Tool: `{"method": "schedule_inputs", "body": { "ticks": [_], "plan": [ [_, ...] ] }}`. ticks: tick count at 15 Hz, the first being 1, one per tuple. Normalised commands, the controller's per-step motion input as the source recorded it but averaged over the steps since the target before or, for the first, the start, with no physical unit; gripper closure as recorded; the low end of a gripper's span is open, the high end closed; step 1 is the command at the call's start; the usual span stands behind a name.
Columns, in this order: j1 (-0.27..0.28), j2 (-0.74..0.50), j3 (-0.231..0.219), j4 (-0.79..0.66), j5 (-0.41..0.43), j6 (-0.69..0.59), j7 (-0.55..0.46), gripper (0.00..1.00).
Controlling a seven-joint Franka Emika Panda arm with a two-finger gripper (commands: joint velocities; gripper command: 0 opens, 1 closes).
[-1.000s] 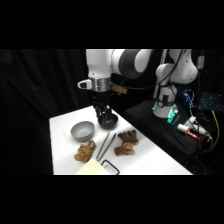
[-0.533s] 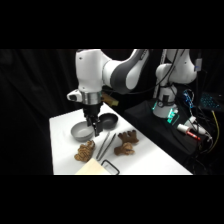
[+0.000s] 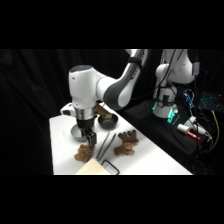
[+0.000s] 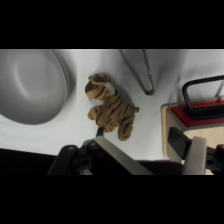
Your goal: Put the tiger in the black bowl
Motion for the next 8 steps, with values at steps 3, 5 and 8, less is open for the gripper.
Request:
{"method": "schedule_inputs", "body": {
  "ticks": [3,5,8],
  "plan": [
    [-0.062,0.3,0.0,0.35,-0.062,0.08,-0.19,0.0],
    [-0.106,0.3,0.057,0.3,0.019,0.09,-0.23,0.0],
    [-0.127,0.3,0.079,0.29,0.054,0.08,-0.23,0.0]
  ]
}}
